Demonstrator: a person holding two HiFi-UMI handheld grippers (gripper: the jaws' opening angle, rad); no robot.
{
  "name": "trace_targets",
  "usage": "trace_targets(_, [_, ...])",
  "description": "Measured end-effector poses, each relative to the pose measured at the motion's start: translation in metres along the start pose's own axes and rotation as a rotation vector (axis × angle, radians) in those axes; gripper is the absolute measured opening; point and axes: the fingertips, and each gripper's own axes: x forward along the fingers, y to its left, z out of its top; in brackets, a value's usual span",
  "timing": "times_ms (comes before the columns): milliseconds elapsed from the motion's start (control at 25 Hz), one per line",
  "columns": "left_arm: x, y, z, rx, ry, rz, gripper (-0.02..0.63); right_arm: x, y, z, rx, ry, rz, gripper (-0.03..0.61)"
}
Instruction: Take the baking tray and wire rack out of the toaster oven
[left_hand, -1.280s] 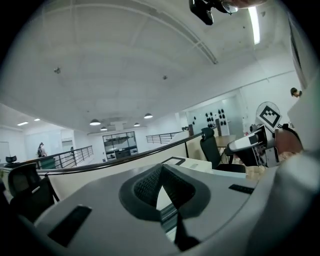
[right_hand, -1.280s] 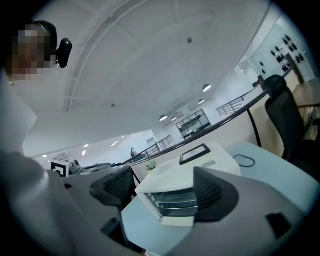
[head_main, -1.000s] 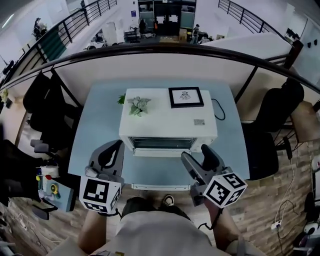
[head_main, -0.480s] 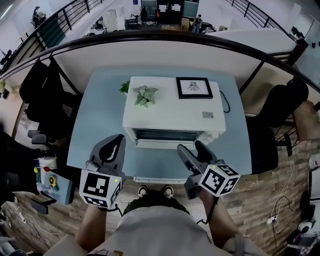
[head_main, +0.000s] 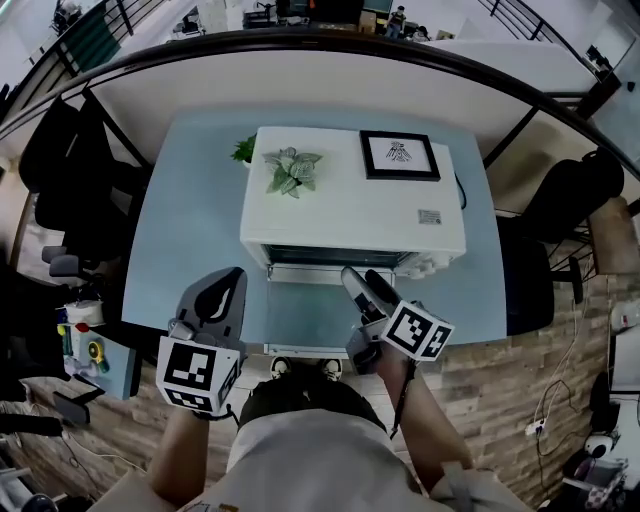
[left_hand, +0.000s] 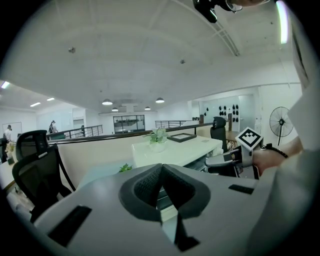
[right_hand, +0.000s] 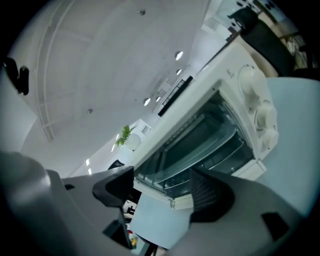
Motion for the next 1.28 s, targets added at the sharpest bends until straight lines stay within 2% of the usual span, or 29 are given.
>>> trace_targets(120, [0.009, 0.003, -0.014, -0.011, 0.012, -0.006, 0.003, 0.018, -0.017, -0.006, 0.106, -0.034, 0.006, 0.336])
trace_targets(360, [0.032, 0.007, -0.039, -0.021, 0.008, -0.008, 0.003, 0.051, -0.047, -0.008, 0.255, -0.115, 0.050, 0.292])
trace_targets(560, [0.046, 0.009, -0.058, -0.034, 0.004, -0.014, 0.003, 0.073, -0.067, -0.006, 0.325, -0.165, 0.064, 0.254])
trace_targets(760, [0.057, 0.013, -0.074, -0.034, -0.003, -0.005, 0.003, 0.098, -0.076, 0.004, 0.413, -0.240, 0.131, 0.222])
trace_targets(1040, [0.067, 0.017, -0.092, -0.047, -0.013, 0.000, 0.003, 0.118, -0.090, 0.007, 0.510, -0.289, 0.116, 0.171])
trace_targets(1280, [0.070, 0.025, -0.087, -0.093, -0.061, 0.027, 0.003, 0.130, -0.095, 0.015, 0.600, -0.346, 0.146, 0.097])
